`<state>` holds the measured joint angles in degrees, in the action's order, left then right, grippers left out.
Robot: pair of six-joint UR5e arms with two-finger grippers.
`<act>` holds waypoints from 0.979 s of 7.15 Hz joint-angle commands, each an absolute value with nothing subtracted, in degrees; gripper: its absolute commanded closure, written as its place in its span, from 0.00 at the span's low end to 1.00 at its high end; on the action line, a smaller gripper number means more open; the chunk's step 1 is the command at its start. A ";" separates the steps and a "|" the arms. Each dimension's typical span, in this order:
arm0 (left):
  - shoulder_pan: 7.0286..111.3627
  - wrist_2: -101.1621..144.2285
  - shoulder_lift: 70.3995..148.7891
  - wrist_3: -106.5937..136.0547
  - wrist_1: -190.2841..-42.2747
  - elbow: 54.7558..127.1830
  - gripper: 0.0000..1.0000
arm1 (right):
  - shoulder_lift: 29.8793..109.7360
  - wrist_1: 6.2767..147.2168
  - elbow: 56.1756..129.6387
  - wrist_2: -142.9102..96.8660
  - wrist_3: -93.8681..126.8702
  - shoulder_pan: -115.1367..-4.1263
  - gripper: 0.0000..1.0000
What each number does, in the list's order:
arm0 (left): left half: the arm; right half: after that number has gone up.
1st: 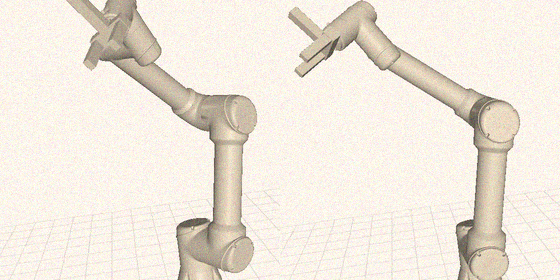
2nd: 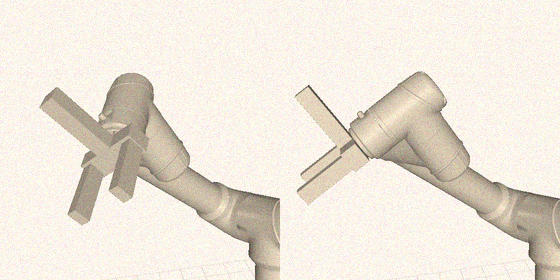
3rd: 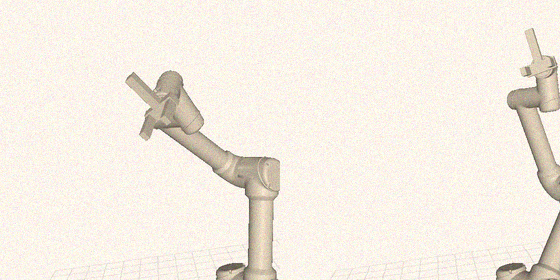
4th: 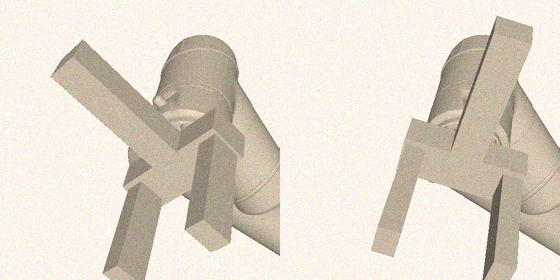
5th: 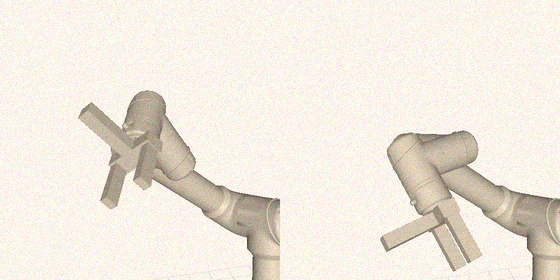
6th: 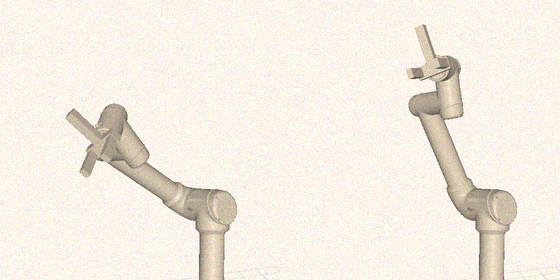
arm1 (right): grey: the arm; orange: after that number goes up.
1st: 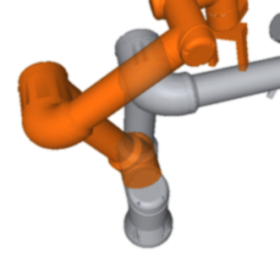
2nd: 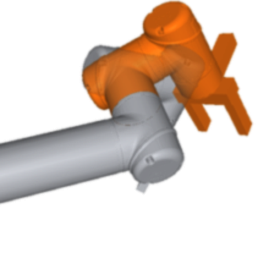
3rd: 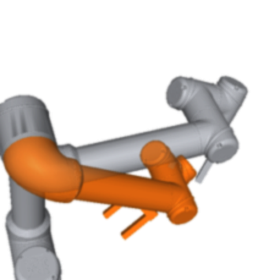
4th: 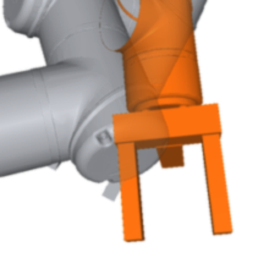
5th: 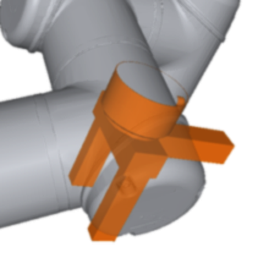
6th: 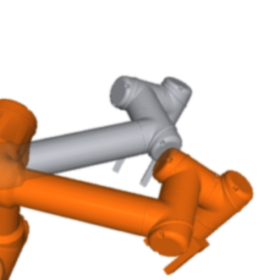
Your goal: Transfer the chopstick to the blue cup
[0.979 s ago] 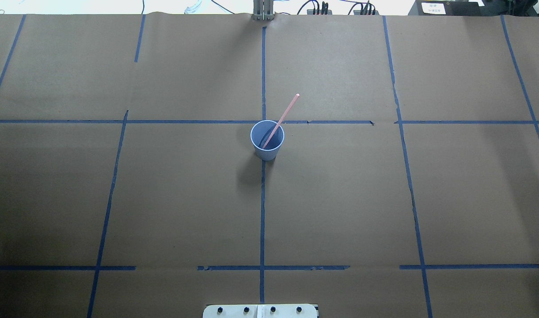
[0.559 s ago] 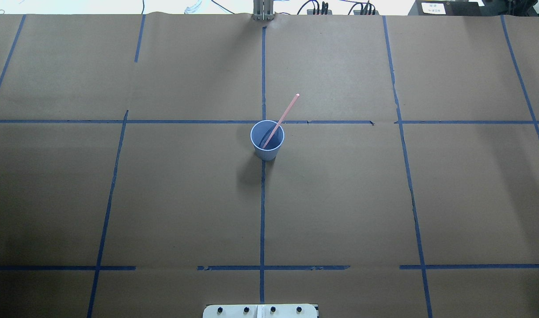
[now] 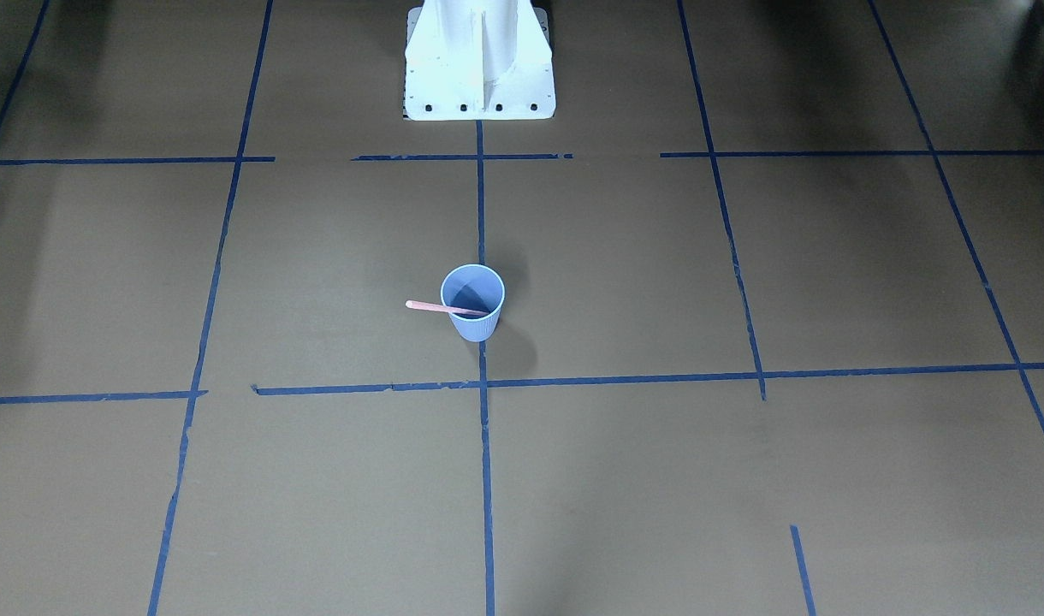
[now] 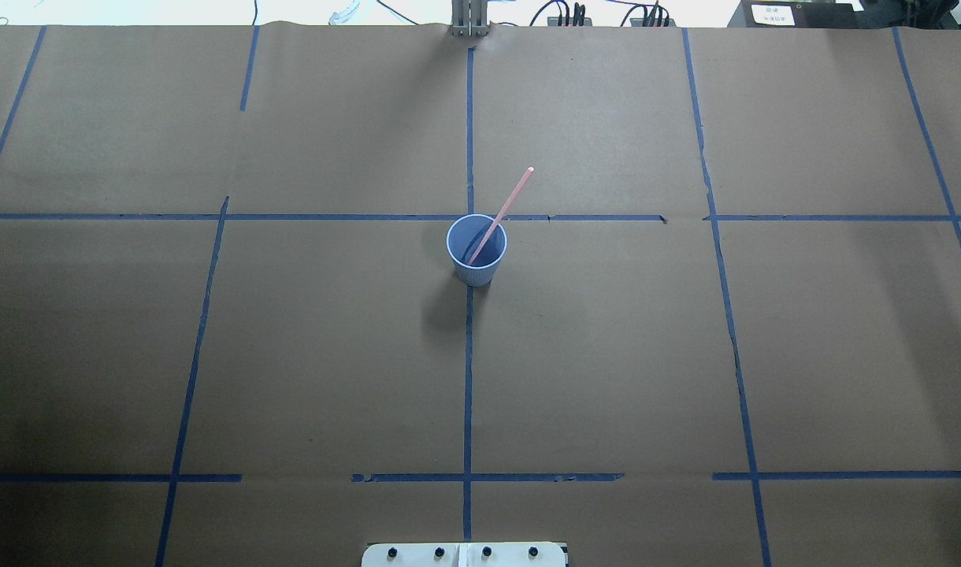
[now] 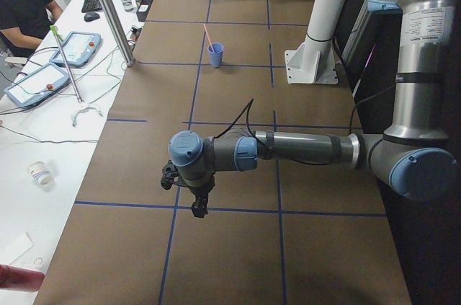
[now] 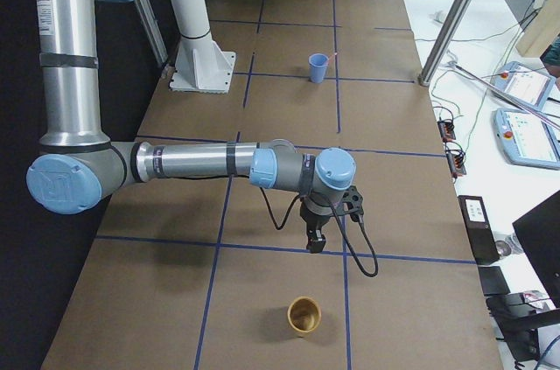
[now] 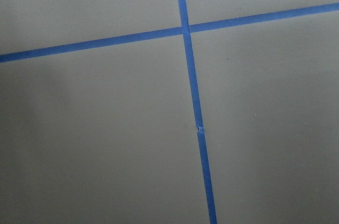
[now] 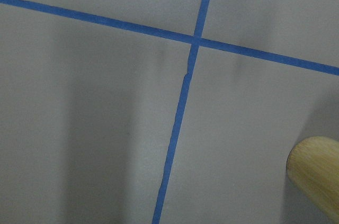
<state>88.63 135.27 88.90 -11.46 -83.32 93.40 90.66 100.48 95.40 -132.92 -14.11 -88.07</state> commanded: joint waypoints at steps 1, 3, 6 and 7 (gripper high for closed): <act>88.59 135.35 89.03 -11.34 -83.32 93.43 0.00 | 92.10 100.02 96.76 -132.72 -10.57 -88.07 0.00; 88.59 135.35 89.03 -11.43 -83.32 93.25 0.00 | 92.20 98.35 96.95 -132.89 -10.28 -88.07 0.00; 88.59 135.09 89.47 -11.51 -83.41 93.87 0.00 | 92.28 98.35 97.20 -132.89 -10.28 -88.07 0.00; 88.59 135.09 89.56 -11.60 -84.02 93.95 0.00 | 92.20 98.35 96.86 -132.89 -10.20 -88.07 0.00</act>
